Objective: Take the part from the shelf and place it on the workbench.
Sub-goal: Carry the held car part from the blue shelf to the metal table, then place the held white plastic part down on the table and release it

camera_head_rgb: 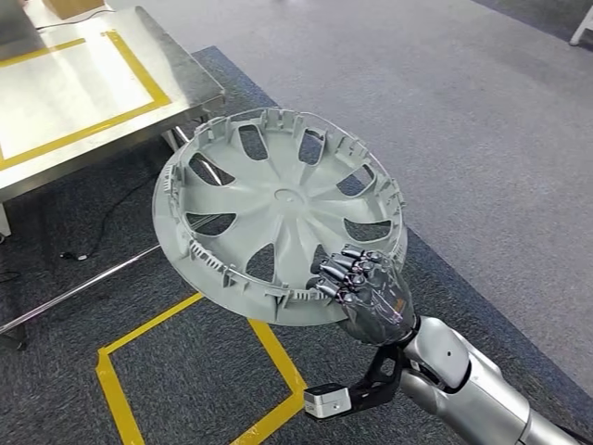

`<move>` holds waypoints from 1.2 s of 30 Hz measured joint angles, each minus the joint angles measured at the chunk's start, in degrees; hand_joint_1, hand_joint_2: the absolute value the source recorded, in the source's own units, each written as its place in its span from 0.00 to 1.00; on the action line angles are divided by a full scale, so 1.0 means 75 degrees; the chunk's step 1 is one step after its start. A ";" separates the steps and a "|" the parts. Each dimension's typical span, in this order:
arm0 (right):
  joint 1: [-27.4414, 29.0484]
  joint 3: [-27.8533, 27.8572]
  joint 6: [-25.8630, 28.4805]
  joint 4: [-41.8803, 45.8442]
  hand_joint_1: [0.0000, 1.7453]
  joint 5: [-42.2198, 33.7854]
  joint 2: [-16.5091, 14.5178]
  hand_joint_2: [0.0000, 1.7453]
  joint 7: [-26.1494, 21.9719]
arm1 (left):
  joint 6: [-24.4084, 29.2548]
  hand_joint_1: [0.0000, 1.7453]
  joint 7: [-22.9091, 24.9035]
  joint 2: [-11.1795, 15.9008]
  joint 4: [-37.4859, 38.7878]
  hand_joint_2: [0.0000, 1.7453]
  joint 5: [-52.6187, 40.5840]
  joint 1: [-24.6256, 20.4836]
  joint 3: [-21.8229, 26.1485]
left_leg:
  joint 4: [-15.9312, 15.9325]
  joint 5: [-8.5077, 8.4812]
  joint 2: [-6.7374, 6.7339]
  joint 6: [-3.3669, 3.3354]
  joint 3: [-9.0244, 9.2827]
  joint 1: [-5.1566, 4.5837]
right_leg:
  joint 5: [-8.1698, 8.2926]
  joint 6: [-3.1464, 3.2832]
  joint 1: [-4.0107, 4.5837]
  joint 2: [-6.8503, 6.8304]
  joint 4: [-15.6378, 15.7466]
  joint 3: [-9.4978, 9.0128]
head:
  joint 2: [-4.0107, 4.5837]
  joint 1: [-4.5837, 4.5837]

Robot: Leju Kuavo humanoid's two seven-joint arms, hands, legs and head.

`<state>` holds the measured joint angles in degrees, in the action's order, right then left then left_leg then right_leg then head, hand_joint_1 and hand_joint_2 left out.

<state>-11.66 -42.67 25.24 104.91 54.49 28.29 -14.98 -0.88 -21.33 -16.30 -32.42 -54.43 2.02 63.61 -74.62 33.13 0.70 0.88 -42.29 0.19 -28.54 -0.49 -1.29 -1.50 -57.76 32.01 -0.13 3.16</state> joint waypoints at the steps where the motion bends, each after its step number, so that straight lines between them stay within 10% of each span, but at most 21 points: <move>1: 0.0011 -0.0002 0.0000 0.0000 1.00 -0.0005 -0.0001 1.00 -0.0007 | -0.0037 0.00 0.0007 -0.0020 -0.0044 1.00 0.0020 0.0009 0.0012 | -0.0023 -0.0084 -0.0015 0.0009 -0.0006 0.0013 | -0.0018 -0.0008 0.0000 -0.0095 -0.0002 -0.0020 | 0.0000 0.0000; 4: 0.0031 -0.0003 0.0000 0.0000 1.00 -0.0024 -0.0004 1.00 -0.0015 | -0.0111 0.00 -0.0001 -0.0058 -0.0167 1.00 0.0065 0.0025 0.0048 | 0.1309 -0.0800 -0.0321 -0.0038 0.0666 -0.0019 | -0.0093 -0.0067 0.0019 -0.0338 -0.0004 -0.0121 | 0.0000 -0.0003; 7: 0.0027 0.0000 0.0001 0.0000 1.00 -0.0069 -0.0006 1.00 -0.0019 | -0.0138 0.00 -0.0014 -0.0088 -0.0248 1.00 0.0067 -0.0001 0.0073 | 0.2051 -0.0944 -0.0646 -0.0184 0.0984 -0.0125 | -0.0160 -0.0166 0.0089 -0.0557 -0.0004 -0.0169 | 0.0000 0.0004; 9: 0.0022 0.0002 0.0001 0.0000 1.00 -0.0099 -0.0015 1.00 -0.0023 | -0.0139 0.00 -0.0018 -0.0098 -0.0280 1.00 0.0066 0.0009 0.0095 | 0.2095 -0.0962 -0.0486 -0.0285 0.0965 -0.0112 | -0.0208 -0.0247 0.0087 -0.0650 0.0010 -0.0189 | 0.0000 0.0014; 11: 0.0023 0.0007 0.0000 0.0000 1.00 -0.0117 -0.0022 1.00 -0.0027 | -0.0139 0.00 -0.0020 -0.0112 -0.0304 1.00 0.0065 0.0016 0.0109 | 0.2142 -0.0993 -0.0319 -0.0386 0.0981 -0.0070 | -0.0431 -0.0312 0.0050 -0.0351 -0.0273 -0.0063 | 0.0000 0.0029; 14: 0.0033 0.0005 0.0000 -0.0002 1.00 -0.0125 -0.0025 1.00 -0.0031 | -0.0139 0.00 -0.0022 -0.0136 -0.0322 1.00 0.0064 -0.0009 0.0115 | 0.2155 -0.0997 -0.0056 -0.0464 0.0990 -0.0054 | -0.1060 -0.0343 0.0026 0.0130 -0.1698 0.0663 | 0.0000 0.0082; 16: 0.0051 0.0001 0.0000 -0.0011 1.00 -0.0125 -0.0028 1.00 -0.0037 | -0.0130 0.00 -0.0054 -0.0148 -0.0328 1.00 0.0053 -0.0012 0.0116 | 0.2152 -0.0991 0.0152 -0.0471 0.1006 -0.0064 | -0.1056 -0.0344 0.0028 0.0173 -0.2186 0.1002 | 0.0000 0.0086; 21: 0.0096 0.0012 0.0007 -0.0034 1.00 -0.0125 -0.0028 1.00 -0.0043 | -0.0086 0.00 -0.0263 -0.0164 -0.0334 1.00 0.0042 -0.0016 0.0116 | 0.2098 -0.0959 0.0623 -0.0389 0.1026 -0.0063 | 0.0047 -0.0247 -0.0010 0.0630 -0.0229 0.0232 | 0.0000 0.0083; 36: 0.0263 0.0142 0.0041 -0.0044 1.00 -0.0351 -0.0028 1.00 -0.0264 | 0.0017 0.00 -0.0795 -0.0141 -0.0339 1.00 0.0041 -0.0037 0.0080 | 0.2163 -0.0979 0.0702 -0.0323 0.1031 -0.0035 | 0.0015 -0.0171 0.0023 0.0669 -0.0043 0.0118 | 0.0000 0.0079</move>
<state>-9.68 -41.60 25.55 104.59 51.86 28.09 -16.96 -0.75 -27.29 -17.36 -34.97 -54.12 1.75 64.21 -58.40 25.78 5.96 -1.55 -34.55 -0.07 -28.43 -1.77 -1.12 3.52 -58.09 32.90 -0.13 3.75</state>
